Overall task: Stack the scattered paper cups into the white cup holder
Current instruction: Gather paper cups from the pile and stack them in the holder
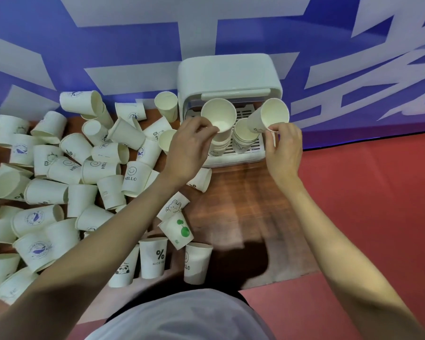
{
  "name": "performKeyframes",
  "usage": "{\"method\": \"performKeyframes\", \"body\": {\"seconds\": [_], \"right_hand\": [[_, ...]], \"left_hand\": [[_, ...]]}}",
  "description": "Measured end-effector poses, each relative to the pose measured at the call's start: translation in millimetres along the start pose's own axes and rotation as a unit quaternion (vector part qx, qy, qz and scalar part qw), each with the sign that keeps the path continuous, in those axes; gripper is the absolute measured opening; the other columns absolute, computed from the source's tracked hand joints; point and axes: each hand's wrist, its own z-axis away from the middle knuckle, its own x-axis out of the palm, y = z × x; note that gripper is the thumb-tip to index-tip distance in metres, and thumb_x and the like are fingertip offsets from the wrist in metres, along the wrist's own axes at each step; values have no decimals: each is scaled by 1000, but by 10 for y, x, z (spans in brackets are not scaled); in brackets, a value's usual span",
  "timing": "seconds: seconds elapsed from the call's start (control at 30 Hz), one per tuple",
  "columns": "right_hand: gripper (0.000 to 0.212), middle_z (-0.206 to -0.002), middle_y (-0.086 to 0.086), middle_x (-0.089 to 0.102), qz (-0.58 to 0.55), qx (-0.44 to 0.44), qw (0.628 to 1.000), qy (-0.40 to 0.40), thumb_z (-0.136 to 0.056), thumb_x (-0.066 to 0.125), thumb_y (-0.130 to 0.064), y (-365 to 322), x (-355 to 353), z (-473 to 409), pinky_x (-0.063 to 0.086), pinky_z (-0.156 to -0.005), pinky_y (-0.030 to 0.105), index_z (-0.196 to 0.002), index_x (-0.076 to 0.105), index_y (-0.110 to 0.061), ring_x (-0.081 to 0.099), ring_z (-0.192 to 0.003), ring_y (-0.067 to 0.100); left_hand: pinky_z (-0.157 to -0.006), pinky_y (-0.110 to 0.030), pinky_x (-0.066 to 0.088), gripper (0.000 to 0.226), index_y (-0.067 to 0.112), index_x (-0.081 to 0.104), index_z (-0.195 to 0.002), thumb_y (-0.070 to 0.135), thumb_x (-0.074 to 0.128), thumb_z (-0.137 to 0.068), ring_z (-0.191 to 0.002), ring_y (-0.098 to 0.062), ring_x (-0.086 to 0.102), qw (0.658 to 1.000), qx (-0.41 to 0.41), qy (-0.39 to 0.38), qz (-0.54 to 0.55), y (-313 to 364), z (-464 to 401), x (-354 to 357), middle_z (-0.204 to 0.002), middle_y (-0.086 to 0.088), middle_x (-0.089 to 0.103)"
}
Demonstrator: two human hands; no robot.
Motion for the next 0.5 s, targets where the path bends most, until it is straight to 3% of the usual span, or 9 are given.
{"method": "performKeyframes", "body": {"seconds": [0.3, 0.5], "right_hand": [[9, -88, 11, 62, 32, -14, 998, -57, -90, 58, -14, 95, 387, -24, 43, -81, 38, -90, 61, -6, 55, -89, 30], [9, -92, 16, 64, 64, -32, 993, -94, -87, 59, -5, 55, 467, -31, 45, -85, 42, -94, 64, -2, 57, -98, 35]], "left_hand": [[-58, -39, 51, 16, 6, 68, -98, 2, 67, -83, -83, -31, 57, 994, -25, -103, -27, -194, -19, 323, -93, -12, 61], [-65, -40, 54, 19, 6, 70, -102, 2, 65, -84, -91, -32, 58, 986, -48, -149, -51, -256, -10, 420, -99, -13, 64]]}}
